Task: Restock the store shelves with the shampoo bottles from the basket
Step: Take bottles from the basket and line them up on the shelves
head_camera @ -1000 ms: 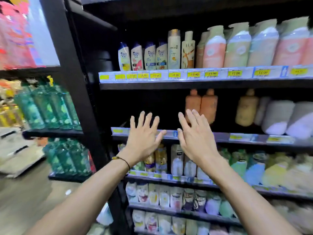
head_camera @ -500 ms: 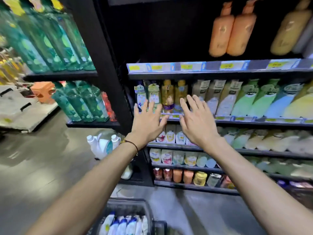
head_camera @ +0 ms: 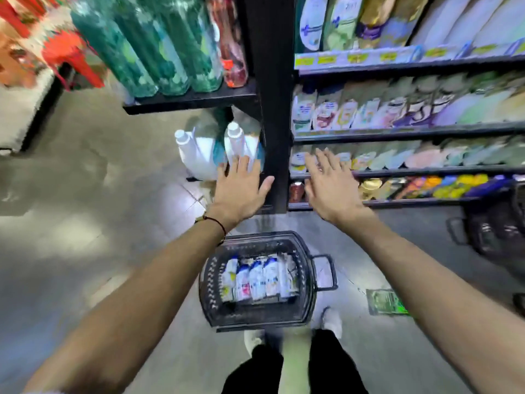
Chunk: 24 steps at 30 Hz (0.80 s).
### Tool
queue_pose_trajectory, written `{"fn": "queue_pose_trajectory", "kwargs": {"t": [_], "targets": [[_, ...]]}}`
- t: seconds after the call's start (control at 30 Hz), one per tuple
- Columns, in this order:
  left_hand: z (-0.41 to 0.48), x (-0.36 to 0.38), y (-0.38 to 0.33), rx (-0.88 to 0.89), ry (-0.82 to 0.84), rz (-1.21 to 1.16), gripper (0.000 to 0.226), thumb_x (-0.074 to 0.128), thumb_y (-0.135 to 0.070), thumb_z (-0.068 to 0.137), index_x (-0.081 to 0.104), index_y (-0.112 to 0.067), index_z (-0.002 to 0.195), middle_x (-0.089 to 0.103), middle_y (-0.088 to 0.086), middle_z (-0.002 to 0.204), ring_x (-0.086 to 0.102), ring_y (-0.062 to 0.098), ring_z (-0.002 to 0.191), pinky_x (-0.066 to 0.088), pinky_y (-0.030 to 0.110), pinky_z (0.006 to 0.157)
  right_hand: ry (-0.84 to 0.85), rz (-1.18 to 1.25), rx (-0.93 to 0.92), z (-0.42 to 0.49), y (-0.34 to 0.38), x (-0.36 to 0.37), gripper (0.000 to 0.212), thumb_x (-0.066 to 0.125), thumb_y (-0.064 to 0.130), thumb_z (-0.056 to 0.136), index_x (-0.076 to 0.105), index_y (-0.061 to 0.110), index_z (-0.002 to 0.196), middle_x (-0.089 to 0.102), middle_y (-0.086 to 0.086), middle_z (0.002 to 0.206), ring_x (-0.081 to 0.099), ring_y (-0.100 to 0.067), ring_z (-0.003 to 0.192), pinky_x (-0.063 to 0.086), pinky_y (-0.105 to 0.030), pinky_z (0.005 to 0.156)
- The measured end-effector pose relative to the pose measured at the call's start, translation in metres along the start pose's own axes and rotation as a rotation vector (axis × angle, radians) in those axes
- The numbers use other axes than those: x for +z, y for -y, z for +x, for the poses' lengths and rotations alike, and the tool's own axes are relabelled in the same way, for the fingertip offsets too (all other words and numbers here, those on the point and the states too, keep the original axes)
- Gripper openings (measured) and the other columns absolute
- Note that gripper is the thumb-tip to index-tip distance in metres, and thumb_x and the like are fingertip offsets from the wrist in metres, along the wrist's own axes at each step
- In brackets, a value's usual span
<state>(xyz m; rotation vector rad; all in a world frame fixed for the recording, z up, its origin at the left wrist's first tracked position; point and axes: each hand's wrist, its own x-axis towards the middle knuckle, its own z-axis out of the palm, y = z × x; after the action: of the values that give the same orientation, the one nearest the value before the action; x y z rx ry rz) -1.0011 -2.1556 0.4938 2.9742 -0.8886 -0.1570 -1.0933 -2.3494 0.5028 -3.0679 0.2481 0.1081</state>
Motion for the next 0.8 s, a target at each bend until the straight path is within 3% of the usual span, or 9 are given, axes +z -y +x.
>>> {"fn": "queue_pose_trajectory", "kwargs": {"t": [0.33, 0.6, 0.8], "targets": [[-0.049, 0.123, 0.056, -0.094, 0.209, -0.066, 0.056, 0.031, -0.054, 0.103, 0.045, -0.014, 0.140, 0.050, 0.012, 0.141, 0.040, 0.032, 0.134, 0.034, 0.054, 0.110, 0.280, 0.072, 0.013, -0.011, 0.037, 0.145, 0.059, 0.038, 0.030, 0.106, 0.024, 0.010, 0.159, 0.025, -0.015, 0.166, 0.017, -0.031, 0.155, 0.017, -0.045, 0.125], [-0.068, 0.283, 0.069, -0.190, 0.459, -0.106, 0.053, 0.032, -0.056, 0.103, 0.047, -0.016, 0.134, 0.052, 0.012, 0.135, 0.045, 0.035, 0.128, 0.038, 0.048, 0.105, 0.477, 0.089, 0.008, -0.032, 0.043, 0.290, 0.061, 0.036, 0.030, 0.105, 0.017, 0.013, 0.160, 0.019, -0.011, 0.167, 0.013, -0.030, 0.156, 0.015, -0.042, 0.126], [-0.074, 0.428, 0.078, -0.352, 0.667, -0.269, 0.063, 0.046, -0.047, 0.102, 0.030, -0.011, 0.151, 0.041, 0.018, 0.149, 0.039, 0.040, 0.136, 0.039, 0.054, 0.106, 0.526, 0.064, 0.070, -0.046, 0.049, 0.409, 0.064, 0.039, 0.030, 0.103, 0.016, 0.015, 0.161, 0.032, -0.011, 0.162, 0.029, -0.030, 0.148, 0.024, -0.042, 0.122]]}}
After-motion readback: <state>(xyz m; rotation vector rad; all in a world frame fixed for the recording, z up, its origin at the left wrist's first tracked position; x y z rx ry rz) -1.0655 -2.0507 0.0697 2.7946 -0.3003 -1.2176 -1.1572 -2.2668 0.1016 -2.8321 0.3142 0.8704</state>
